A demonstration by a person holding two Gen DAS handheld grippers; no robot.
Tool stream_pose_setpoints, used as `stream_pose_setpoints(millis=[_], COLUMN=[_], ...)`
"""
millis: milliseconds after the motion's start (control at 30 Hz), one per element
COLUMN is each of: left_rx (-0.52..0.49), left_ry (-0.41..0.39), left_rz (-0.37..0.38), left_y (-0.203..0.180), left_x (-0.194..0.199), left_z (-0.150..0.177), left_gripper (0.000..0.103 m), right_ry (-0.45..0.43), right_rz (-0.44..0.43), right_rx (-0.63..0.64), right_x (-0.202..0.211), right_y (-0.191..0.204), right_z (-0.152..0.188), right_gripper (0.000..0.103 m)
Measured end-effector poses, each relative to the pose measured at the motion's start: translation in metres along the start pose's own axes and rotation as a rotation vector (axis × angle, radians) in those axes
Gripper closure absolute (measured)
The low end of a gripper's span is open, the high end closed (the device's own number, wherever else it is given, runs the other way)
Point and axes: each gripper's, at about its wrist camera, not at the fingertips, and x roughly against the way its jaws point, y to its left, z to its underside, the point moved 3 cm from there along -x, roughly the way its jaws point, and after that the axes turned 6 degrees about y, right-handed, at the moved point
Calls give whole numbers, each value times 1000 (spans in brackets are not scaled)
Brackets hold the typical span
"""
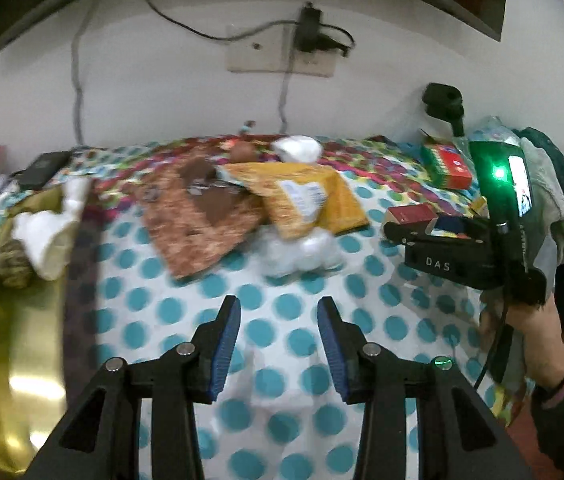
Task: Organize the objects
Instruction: 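Grasp the red box with the right tool while the left tool grasps the clear plastic bag, then carry the clear plastic bag into the gold tray and open the left tool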
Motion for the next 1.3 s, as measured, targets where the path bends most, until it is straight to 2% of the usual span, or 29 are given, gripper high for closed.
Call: stream_pose_setpoints(millis=[67,167,533,700,767,867,1067,1300], left_rx=[5,15,68,74,90,98,116,131], left_ry=[22,44,30,19,18,-5,-26,-34], left_rz=[18,2,-104,-191,-204,-190,-119,-78], left_y=[-7,-17,-33,-34,-30,-25,-19,-14], left_x=[-13,-32,-69,-85,-89,-88,-73,-55], left_z=[-4,-12,-38,-49,-48,-41,-19,4], left_gripper=[62,62,62,62,62,60,65,65], right_ry=[13,13,31,36,44,56,61,64], right_rz=[-39,-63,-35,-31,-36,-31,-11,-6], right_rx=[-58,-92,-11,-1,4,14,31,43], right_x=[-2,-3,-2,-4,-6,-8,-9,-10], right_y=[-12,-19,-5,-2,0,3,6,8], right_z=[1,2,3,2,2,2,2,1], right_gripper=[41,41,40,40,40,39,39,38])
